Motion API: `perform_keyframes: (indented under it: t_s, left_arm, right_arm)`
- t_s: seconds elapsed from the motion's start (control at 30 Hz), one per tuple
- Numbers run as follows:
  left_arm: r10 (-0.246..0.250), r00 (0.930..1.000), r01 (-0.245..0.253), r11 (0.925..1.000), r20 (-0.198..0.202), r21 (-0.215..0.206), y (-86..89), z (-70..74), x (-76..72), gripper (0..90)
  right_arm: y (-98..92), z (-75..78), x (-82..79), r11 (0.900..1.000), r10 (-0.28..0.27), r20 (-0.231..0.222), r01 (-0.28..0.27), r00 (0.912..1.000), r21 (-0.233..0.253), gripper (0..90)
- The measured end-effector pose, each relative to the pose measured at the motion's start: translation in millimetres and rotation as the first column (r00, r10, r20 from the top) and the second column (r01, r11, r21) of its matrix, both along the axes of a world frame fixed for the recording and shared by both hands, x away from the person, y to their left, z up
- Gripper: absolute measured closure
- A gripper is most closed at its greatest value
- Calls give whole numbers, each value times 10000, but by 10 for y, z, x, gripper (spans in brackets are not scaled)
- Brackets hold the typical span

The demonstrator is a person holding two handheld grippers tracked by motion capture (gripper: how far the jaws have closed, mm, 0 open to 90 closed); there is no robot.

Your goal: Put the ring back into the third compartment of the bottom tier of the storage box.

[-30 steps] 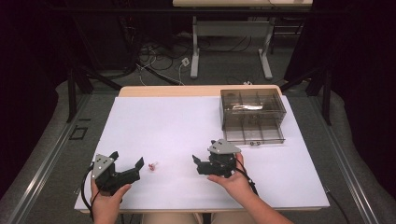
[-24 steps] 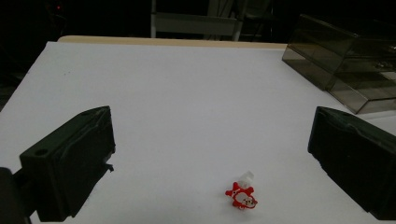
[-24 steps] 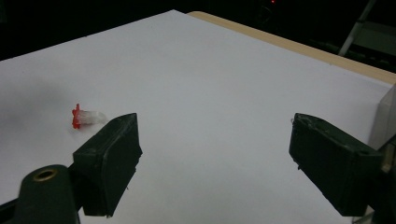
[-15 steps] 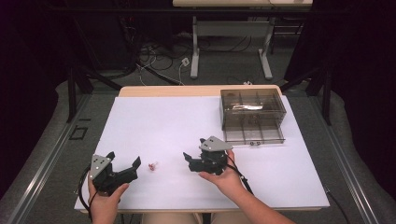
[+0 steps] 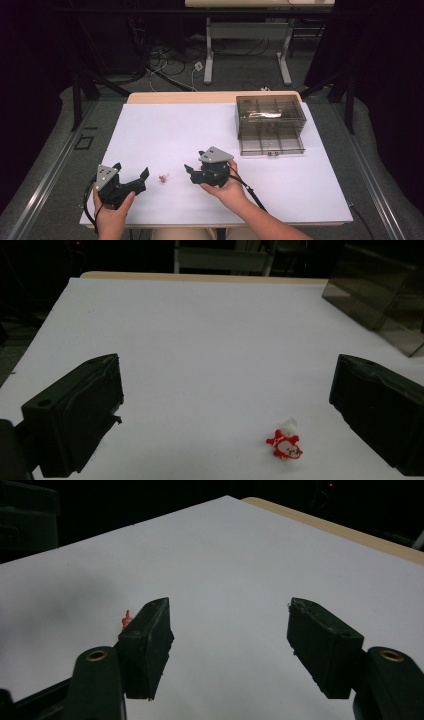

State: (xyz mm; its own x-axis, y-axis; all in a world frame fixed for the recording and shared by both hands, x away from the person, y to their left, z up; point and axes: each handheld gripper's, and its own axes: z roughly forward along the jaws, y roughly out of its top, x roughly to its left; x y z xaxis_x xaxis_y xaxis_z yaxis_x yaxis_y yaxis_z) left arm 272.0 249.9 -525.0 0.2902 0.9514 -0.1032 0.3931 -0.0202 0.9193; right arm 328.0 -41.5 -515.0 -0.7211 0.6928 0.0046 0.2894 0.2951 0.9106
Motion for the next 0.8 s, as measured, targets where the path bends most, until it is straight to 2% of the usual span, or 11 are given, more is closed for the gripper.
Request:
perform_keyframes:
  t_s: [0.03,0.13,0.27,0.3,0.37,0.5,0.67,0.8]
  left_arm:
    - [8,10000,-8,10000,-7,46,-7,-3,2,10]
    - [-50,10000,51,9998,61,-195,-11,7,3,10]
    - [-39,10000,40,9997,52,-254,-13,4,7,10]
    - [-27,10000,29,9996,67,-272,-11,4,8,10]
    - [-3,10000,6,9995,91,-303,-5,4,10,10]
    - [49,10000,-46,9993,67,-359,-2,-1,16,10]
    - [-2,10000,0,9997,-42,-264,0,-2,20,10]
    - [-12,10000,11,9996,-49,-272,-2,-6,24,10]
  right_arm:
    - [27,-1,1,10000,16,-18,-16,10000,10,350]
    - [106,-3,12,9999,132,-218,-131,9997,31,352]
    - [204,-28,31,9991,371,-446,-380,9983,-194,355]
    - [231,-43,38,9988,464,-497,-471,9977,-122,384]
    - [277,-75,47,9980,616,-807,-626,9948,-105,385]
    - [364,-141,53,9969,693,-937,-723,9932,-300,400]
    - [443,-185,68,9956,884,-1412,-920,9860,-195,476]
    - [495,-194,76,9939,1019,-1461,-1070,9840,-270,532]
